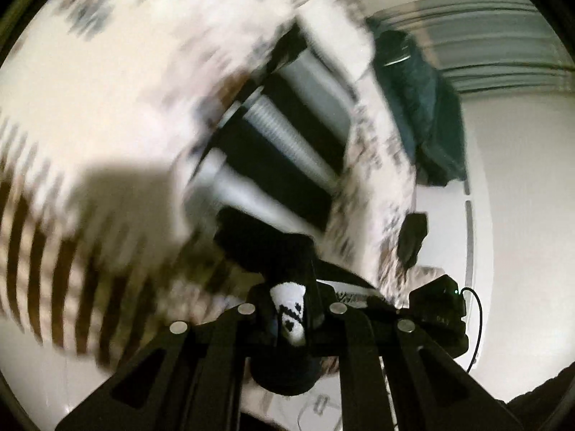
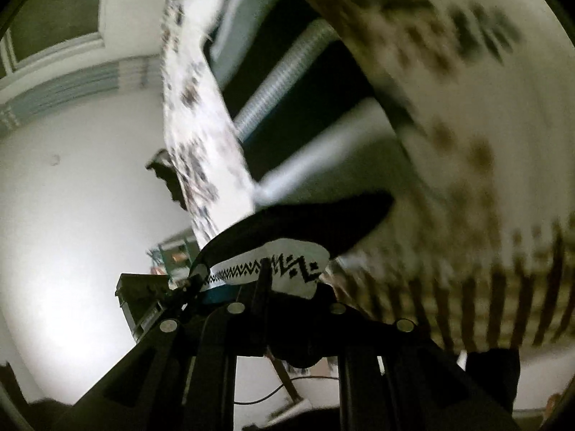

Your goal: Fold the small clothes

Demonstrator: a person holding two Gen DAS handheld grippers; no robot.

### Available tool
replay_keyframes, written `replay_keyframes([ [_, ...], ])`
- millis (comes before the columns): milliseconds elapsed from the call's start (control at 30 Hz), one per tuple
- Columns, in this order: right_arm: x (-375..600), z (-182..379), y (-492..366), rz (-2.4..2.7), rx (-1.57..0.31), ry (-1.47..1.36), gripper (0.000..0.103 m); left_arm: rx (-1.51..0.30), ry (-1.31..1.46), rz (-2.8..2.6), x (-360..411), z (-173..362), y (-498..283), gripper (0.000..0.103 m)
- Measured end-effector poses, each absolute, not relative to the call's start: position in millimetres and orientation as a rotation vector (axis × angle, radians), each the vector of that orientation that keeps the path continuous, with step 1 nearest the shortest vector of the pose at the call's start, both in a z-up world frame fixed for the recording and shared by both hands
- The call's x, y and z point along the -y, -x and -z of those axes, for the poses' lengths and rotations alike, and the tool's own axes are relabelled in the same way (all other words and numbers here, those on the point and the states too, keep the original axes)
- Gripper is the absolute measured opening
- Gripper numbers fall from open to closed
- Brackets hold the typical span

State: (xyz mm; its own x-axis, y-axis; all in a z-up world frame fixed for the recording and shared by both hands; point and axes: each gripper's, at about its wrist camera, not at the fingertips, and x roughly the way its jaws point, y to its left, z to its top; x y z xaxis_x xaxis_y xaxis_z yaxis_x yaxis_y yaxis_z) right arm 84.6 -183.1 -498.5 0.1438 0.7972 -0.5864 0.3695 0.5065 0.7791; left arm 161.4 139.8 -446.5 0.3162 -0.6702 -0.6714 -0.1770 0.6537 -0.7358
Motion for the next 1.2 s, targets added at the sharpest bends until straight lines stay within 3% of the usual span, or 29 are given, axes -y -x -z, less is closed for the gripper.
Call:
replay_keyframes([
  [300,206.5,457.1,-241.1,-0.396,-1.251,-1.017,0.014,-1.076,0.751,0.446,-126.7,426.6,-309.7,0.007],
  [700,217.8,499.2,-473.2,-0.346,-1.244,-1.012,0.018,-1.137,0.873,0.411,-133.1,492.3,-497.8,0.010],
  [800,222.4,518.1,-514.6,-0.357,-1.251,-1.058,0.030,-1.163,0.955,0.375,-139.5,516.5,-528.5,0.017],
  [833,225.4,520.0,-523.9,-0.348,-1.239,-1.063,0.042,-1.159,0.979,0.381,-140.2,522.0,-534.7,0.022],
  [867,228.7,520.9,-535.1,-0.332,-1.227,-1.057,0.053,-1.159,0.990,0.379,-140.0,526.9,-539.8,0.033],
  [900,231.2,520.4,-540.5,-0.325,-1.216,-1.054,0.055,-1.155,1.000,0.382,-139.2,531.8,-543.7,0.043],
  [933,233.5,517.7,-544.2,-0.327,-1.208,-1.050,0.056,-1.134,1.014,0.386,-139.9,535.2,-545.8,0.062],
  [1067,235.0,508.5,-548.1,-0.303,-1.247,-0.881,0.056,-1.121,1.056,0.364,-150.1,543.3,-551.7,0.066],
  [1200,240.1,506.3,-521.6,-0.284,-1.298,-0.745,0.056,-1.114,0.922,0.378,-157.6,524.9,-531.9,0.066],
])
